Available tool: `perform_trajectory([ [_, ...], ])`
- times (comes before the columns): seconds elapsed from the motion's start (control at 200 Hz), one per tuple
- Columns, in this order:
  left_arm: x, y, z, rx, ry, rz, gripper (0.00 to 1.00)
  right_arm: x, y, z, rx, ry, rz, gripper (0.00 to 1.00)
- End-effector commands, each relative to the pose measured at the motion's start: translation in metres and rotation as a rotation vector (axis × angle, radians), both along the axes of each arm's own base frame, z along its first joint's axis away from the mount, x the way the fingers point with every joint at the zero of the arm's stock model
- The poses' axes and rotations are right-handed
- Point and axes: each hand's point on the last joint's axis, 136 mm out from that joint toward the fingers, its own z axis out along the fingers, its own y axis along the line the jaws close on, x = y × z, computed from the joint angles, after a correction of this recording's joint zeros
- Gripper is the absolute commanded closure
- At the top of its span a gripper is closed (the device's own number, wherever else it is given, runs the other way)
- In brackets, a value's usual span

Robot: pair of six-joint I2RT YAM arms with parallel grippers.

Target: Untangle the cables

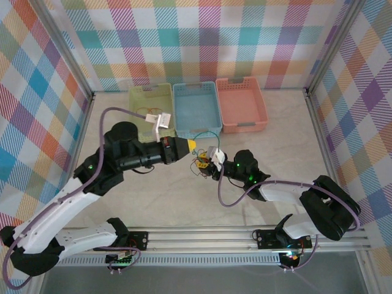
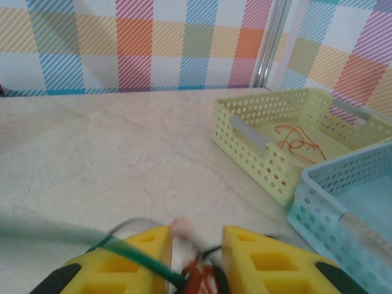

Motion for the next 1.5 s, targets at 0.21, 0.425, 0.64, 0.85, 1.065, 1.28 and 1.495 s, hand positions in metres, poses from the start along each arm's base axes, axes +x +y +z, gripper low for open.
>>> perform_trajectory([
  [0.21,-0.018,0.041,0.051,-0.027,-0.176,0.085,1.0,0.006,0.0,-0.021,-0.074,0.067,-0.019,0.71],
  [0.425,-0.025,0.066,0.068,-0.028,-0.243,0.151,1.0,0.012,-0.001,-0.026,-0.096,0.085,-0.047,0.71],
  [0.64,-0.031,0.092,0.08,-0.017,-0.299,0.219,1.0,0.018,-0.004,-0.03,-0.113,0.089,-0.086,0.71],
  [0.85,-0.039,0.112,0.081,-0.01,-0.329,0.26,1.0,0.03,-0.012,-0.034,-0.136,0.102,-0.166,0.71],
  [1.065,-0.033,0.112,0.063,0.033,-0.313,0.281,1.0,0.039,-0.022,-0.035,-0.122,0.131,-0.214,0.68],
  [1.28,-0.007,0.089,0.023,0.125,-0.256,0.291,1.0,0.023,-0.019,-0.017,-0.047,0.073,-0.143,0.58],
  [1.495,0.031,0.058,-0.045,0.273,-0.138,0.314,1.0,-0.009,-0.01,0.004,0.026,-0.034,-0.009,0.58],
])
